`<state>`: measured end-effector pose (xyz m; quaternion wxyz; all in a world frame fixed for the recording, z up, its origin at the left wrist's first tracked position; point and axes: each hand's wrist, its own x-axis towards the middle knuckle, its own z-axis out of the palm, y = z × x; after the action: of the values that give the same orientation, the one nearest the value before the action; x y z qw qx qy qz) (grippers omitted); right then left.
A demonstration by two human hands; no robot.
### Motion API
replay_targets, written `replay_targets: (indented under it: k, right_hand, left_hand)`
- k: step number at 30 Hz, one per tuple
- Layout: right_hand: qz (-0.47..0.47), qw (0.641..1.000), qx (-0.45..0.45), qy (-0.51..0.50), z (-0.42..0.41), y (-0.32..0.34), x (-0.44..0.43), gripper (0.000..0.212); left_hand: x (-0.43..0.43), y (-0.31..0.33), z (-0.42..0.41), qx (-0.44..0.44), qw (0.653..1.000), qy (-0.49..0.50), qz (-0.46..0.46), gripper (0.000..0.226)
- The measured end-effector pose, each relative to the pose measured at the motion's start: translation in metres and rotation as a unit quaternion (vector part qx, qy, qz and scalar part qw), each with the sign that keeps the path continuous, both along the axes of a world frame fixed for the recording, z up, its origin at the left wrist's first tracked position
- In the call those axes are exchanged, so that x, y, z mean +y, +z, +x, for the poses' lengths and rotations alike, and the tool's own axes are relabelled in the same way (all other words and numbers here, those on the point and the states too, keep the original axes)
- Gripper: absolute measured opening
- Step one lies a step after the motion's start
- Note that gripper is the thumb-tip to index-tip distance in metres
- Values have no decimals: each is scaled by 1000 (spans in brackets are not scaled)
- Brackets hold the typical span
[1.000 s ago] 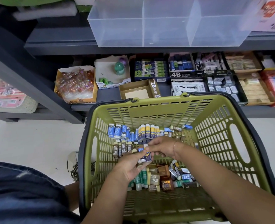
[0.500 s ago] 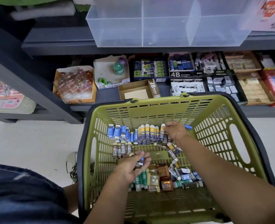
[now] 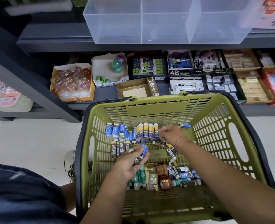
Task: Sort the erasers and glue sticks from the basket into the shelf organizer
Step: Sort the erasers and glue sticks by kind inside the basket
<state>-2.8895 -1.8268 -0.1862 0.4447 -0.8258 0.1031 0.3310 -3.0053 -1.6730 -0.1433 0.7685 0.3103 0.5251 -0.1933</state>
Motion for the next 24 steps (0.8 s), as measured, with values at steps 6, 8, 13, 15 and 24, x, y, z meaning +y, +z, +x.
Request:
replay_targets:
  k: [6, 8, 13, 15, 24]
  right_hand:
    - [109, 959, 135, 224, -17, 30, 15, 9]
    - [101, 954, 124, 254, -18, 30, 22, 6]
    - [74, 974, 102, 186, -9, 34, 34, 11]
    - [93, 987, 96, 91, -5, 37, 41, 8]
    - [29, 997, -11, 74, -10, 11, 86, 21]
  left_hand:
    - [-4, 1, -2, -19, 998, -54, 29, 27]
    - [-4, 3, -2, -28, 997, -63, 33, 35]
    - [-2, 6, -3, -7, 999, -1, 39, 31]
    - [0, 4, -4, 29, 997, -19, 71, 28]
    - [5, -7, 3, 26, 996, 88, 24, 20]
